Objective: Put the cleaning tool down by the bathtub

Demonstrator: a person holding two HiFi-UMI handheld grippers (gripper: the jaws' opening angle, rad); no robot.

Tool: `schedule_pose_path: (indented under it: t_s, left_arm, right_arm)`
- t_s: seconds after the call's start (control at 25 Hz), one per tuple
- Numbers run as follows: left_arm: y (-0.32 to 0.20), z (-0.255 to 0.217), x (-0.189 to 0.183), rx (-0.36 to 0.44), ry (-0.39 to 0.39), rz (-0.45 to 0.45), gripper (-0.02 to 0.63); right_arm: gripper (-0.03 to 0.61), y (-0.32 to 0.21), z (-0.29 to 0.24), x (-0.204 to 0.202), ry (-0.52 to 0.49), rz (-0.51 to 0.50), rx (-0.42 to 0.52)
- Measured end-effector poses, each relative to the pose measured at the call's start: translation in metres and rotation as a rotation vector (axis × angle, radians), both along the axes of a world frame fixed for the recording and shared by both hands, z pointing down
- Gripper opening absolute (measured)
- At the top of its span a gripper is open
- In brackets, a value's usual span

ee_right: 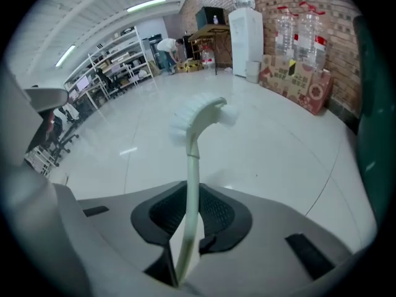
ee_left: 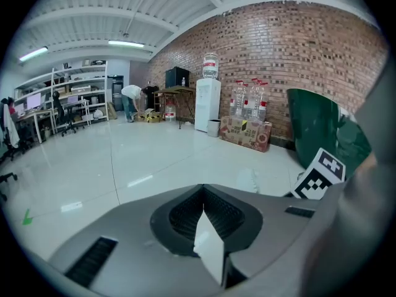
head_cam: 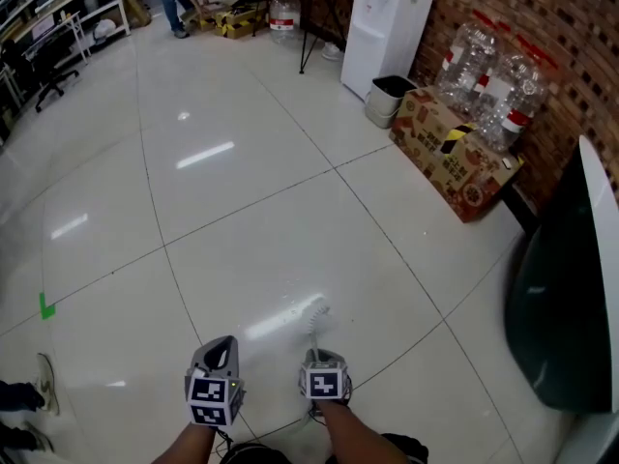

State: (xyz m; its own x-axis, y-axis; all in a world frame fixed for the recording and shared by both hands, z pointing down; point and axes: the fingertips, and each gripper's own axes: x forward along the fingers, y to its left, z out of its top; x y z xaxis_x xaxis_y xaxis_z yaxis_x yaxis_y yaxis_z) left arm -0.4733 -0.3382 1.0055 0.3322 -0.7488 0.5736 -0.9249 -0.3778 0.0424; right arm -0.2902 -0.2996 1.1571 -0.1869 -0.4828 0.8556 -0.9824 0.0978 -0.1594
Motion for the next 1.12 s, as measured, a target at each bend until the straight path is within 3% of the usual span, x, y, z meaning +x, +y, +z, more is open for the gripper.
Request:
schedule_pose_path:
  t_s: [0.12,0.44,0.68,0.92,1.12]
  left_arm:
    - [-0.009,-0.066,0.018,0.026,0.005,0.012,0.005]
    - [-0.011,-0.236,0.071,0.074,0.022,0.075,0.005]
    - [0.015,-0.351,0.131,0.042,0.036,0.087,0.005]
    - [0.033,-0.484,0.193,0.117,0.067,0.114,0.005]
    - [0.047,-0.556,0.227,0.188,0.099,0.175,0.005]
  right_arm:
    - [0.069,-0.012,-0.081,0.008,-0.047,-0.006,0.054]
    - [0.069,-0.020,-0.273,0.059,-0.052,-0.061,0.174]
    - [0.069,-0.005,-0.419,0.100,-0.073,-0.120,0.221]
    - [0.069,0.033,-0.557,0.138,-0.117,-0.115,0.251]
    - [0.069,0.053,-0.631,0.174,-0.084,-0.103,0.302]
